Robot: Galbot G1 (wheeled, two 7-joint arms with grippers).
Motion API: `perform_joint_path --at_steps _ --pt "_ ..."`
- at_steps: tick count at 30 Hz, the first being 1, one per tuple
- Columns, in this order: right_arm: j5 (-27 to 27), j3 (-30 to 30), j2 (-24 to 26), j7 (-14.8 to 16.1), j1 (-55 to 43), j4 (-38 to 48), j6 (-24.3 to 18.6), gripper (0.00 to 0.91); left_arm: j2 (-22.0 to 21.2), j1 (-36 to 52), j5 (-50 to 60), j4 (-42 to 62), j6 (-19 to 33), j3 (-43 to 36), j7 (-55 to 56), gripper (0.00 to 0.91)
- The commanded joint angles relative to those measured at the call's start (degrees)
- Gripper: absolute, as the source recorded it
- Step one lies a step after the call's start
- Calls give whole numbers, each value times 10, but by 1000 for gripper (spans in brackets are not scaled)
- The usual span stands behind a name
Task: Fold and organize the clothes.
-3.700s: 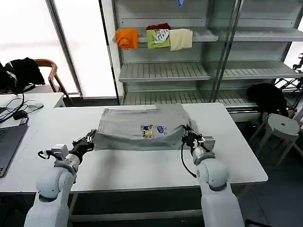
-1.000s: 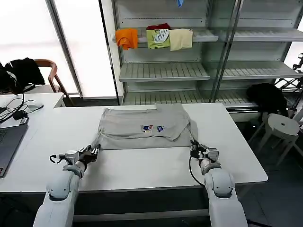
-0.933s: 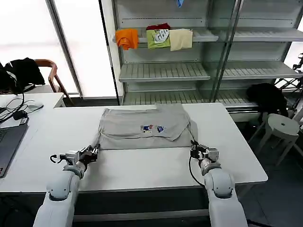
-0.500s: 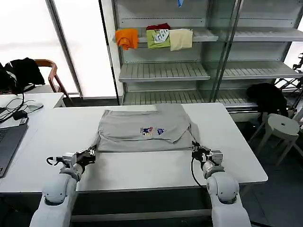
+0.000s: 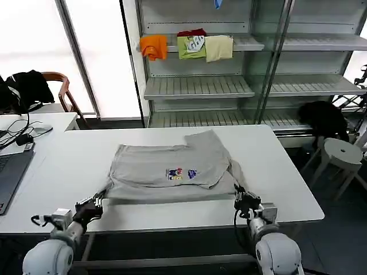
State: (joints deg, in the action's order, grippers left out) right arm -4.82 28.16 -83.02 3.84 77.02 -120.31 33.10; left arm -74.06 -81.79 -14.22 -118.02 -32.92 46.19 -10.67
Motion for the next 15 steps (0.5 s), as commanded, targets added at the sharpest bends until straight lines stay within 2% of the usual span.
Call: perform_joint_path --at_steps 1,7,8,9,15 --pt "3 -2 3 -5 50 -42 2 0 -17 -96 -15 -62 0 46 5 0" --pt "26 -13 4 9 68 -46 1 0 -24 -107 -24 -72 -1 48 23 10" --pt "28 -15 4 10 71 -46 1 605 -26 -109 -24 -74 -1 45 25 907" --pt "30 -16 3 11 73 -46 1 907 -27 -111 -24 -76 -1 42 33 907" --pt "36 -13 -2 2 79 -51 0 907 -36 -114 -29 -80 -1 32 60 907"
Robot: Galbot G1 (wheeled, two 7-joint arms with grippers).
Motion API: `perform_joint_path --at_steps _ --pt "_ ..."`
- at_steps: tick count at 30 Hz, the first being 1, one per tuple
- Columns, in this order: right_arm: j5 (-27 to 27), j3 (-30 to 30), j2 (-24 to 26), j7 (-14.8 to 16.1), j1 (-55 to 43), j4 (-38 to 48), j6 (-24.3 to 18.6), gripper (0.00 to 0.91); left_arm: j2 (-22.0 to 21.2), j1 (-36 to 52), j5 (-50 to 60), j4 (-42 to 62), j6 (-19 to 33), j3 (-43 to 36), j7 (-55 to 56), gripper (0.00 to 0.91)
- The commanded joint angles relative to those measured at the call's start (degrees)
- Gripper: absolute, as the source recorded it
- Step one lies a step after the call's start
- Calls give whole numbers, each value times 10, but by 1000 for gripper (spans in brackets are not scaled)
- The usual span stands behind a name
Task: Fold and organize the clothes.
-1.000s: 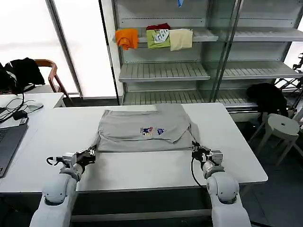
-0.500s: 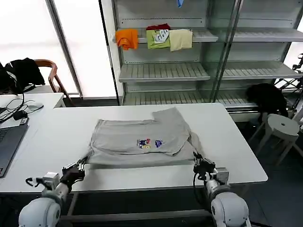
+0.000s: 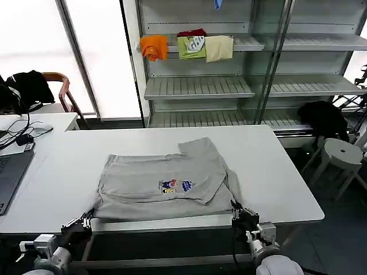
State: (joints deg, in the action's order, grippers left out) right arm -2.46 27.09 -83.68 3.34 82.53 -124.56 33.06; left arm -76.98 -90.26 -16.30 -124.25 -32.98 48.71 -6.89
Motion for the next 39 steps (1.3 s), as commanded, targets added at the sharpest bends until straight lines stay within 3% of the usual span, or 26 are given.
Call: perform_joint_path --at_steps 1,7,13,17,18,22,25,30,34,39 --pt "9 0 2 -3 22 -13 0 907 -8 -27 -8 -19 0 8 23 907" --pt "8 -4 -14 -58 1 -41 -14 907 -15 -13 -1 -45 1 20 36 907" --pt "4 3 -15 -39 -102 -37 -15 907 1 83 -11 -45 4 24 28 907" --pt "-26 -22 -21 -46 -244 55 1 907 26 212 -8 38 3 -12 -12 907" --pt "-60 -35 -31 -56 -317 123 1 907 31 255 -14 75 0 -25 -23 907" --pt "-62 -61 -55 -60 -417 256 1 907 48 335 -13 158 1 -59 -59 907" --pt "-27 -68 -73 -41 -481 366 -4 907 54 383 -5 217 8 -82 -71 907" --pt "52 -31 -113 18 -578 575 -87 907 53 446 38 322 21 -109 -80 907" --pt "74 -5 -113 67 -612 658 -100 907 50 477 58 383 18 -121 -80 907" --pt "105 2 -113 77 -636 718 -113 907 42 507 107 443 16 -133 -87 907"
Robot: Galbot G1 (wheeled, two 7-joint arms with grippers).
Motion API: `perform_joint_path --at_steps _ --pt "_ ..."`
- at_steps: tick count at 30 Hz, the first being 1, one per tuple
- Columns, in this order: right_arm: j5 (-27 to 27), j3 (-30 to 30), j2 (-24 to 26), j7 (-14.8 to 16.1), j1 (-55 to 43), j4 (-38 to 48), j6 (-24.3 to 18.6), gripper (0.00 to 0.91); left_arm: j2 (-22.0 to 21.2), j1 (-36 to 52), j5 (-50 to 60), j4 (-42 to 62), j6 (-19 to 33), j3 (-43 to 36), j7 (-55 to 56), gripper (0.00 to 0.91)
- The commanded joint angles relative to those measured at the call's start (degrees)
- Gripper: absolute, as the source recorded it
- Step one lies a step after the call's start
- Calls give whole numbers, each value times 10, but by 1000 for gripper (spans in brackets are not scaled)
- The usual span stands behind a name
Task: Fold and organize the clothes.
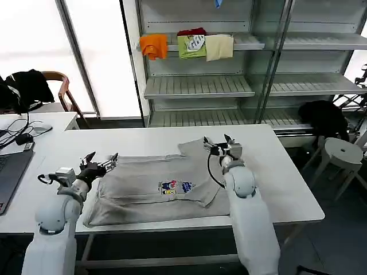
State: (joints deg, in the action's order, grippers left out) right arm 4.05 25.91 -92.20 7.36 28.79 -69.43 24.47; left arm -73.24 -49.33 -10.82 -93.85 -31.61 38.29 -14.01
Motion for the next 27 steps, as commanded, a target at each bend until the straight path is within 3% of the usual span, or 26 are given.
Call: perform_joint_path --at_steps 1,18,23,24,25,26,27 --pt "42 14 -28 37 -100 172 -28 907 3 103 62 153 2 -29 -16 907" --pt "26 17 -28 69 -84 190 -36 897 -5 142 118 262 9 -26 -22 907" --pt "29 14 -28 71 -79 189 -33 766 -1 137 119 267 10 -24 -26 796" --pt "30 14 -28 72 -78 189 -33 655 0 136 119 267 11 -24 -27 746" --pt "33 14 -28 72 -75 188 -31 574 0 134 119 268 11 -25 -28 615" --pt "35 13 -28 73 -74 188 -30 383 0 134 120 268 11 -24 -28 615" --pt "39 13 -28 73 -72 188 -29 40 -1 133 120 270 12 -24 -29 141"
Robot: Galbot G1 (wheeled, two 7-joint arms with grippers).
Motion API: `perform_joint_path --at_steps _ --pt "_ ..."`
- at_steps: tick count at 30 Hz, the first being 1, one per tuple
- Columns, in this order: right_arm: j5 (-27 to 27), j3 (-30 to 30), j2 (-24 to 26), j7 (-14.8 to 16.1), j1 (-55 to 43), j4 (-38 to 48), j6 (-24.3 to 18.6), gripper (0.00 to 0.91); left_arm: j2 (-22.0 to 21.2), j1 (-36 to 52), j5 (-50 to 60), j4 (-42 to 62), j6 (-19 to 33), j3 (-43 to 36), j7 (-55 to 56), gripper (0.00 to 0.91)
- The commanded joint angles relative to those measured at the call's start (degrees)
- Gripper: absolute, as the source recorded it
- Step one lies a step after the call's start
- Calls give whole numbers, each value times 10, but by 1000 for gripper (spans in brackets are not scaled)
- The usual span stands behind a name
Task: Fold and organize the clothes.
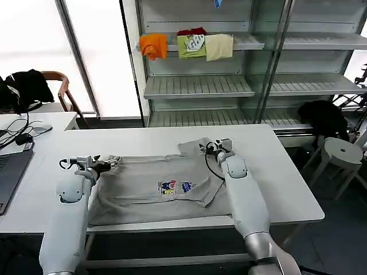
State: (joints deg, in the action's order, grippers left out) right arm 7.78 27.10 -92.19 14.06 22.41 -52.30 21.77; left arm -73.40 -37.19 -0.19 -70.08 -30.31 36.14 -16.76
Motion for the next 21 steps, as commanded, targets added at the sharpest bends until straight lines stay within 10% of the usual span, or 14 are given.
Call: perform_joint_path --at_steps 1,21 --pt "14 1 -28 7 -5 17 -2 0 0 11 14 32 0 -2 -2 71" --pt "-14 -16 -28 7 39 -84 6 0 3 -15 1 -10 29 -1 -26 0"
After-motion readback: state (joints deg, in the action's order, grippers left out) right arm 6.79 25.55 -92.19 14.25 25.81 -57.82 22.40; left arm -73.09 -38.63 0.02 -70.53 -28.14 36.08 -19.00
